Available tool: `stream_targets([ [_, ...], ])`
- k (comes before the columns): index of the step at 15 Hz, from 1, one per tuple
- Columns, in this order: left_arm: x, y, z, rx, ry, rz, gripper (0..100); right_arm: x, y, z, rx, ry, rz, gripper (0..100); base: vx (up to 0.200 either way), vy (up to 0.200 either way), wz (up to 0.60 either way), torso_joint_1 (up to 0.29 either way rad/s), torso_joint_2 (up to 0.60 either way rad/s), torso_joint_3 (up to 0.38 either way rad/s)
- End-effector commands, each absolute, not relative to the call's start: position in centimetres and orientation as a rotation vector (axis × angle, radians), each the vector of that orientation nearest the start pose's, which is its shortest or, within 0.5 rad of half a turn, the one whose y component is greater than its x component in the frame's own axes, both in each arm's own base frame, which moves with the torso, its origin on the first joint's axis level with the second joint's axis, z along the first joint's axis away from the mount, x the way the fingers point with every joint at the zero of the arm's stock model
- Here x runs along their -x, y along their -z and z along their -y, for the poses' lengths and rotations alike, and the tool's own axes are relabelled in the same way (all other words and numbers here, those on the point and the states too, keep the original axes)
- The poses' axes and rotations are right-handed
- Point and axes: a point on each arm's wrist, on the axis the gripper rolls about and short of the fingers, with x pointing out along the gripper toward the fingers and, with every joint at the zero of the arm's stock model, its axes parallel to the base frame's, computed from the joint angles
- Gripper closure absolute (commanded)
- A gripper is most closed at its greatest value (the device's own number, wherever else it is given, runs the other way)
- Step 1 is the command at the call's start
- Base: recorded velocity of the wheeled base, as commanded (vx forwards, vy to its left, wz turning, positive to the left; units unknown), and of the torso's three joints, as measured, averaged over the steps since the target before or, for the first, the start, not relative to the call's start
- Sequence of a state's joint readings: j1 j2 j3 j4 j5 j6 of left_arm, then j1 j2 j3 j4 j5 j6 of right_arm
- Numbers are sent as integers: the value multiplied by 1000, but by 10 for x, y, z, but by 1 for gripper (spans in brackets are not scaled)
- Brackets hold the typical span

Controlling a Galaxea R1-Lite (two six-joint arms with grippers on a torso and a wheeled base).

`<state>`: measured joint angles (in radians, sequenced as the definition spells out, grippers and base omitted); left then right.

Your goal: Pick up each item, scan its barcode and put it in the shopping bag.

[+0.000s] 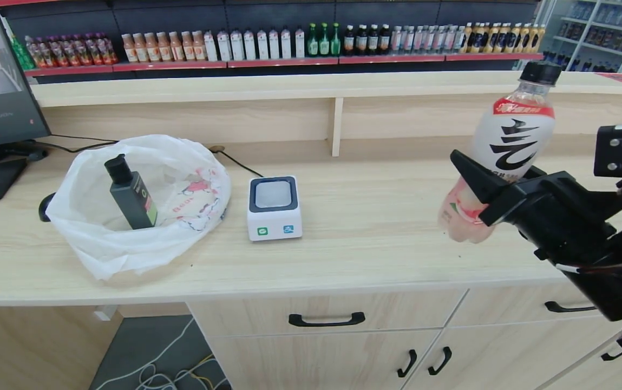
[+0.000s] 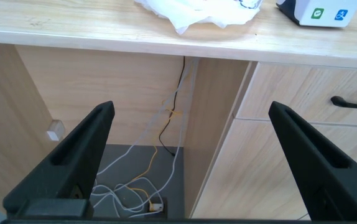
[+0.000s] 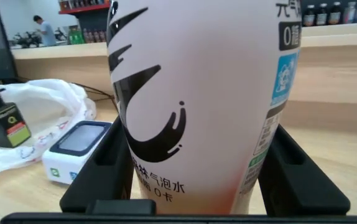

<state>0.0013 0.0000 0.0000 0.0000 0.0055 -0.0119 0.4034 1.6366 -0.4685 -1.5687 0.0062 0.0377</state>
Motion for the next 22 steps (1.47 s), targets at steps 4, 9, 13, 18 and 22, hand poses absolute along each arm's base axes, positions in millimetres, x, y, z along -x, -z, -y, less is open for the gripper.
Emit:
stream_targets([
  [4, 23, -75, 0, 11, -8, 0, 0, -255, -192, -79, -88, -299, 332, 100, 0, 0, 0, 0, 0, 0],
  [9, 23, -75, 0, 15, -8, 0, 0, -261, -184, -70, -60, -249, 304, 100, 0, 0, 0, 0, 0, 0],
  [13, 23, -75, 0, 15, -8, 0, 0, -268, -177, -71, -53, -244, 283, 100, 0, 100, 0, 1, 2, 0],
  [18, 23, -75, 0, 17, -8, 0, 0, -279, -171, -74, -52, -246, 269, 100, 0, 200, 0, 10, 6, 0],
  [22, 23, -75, 0, 18, -8, 0, 0, -278, -173, -78, -58, -262, 275, 100, 0, 200, 0, 2, 5, 5],
])
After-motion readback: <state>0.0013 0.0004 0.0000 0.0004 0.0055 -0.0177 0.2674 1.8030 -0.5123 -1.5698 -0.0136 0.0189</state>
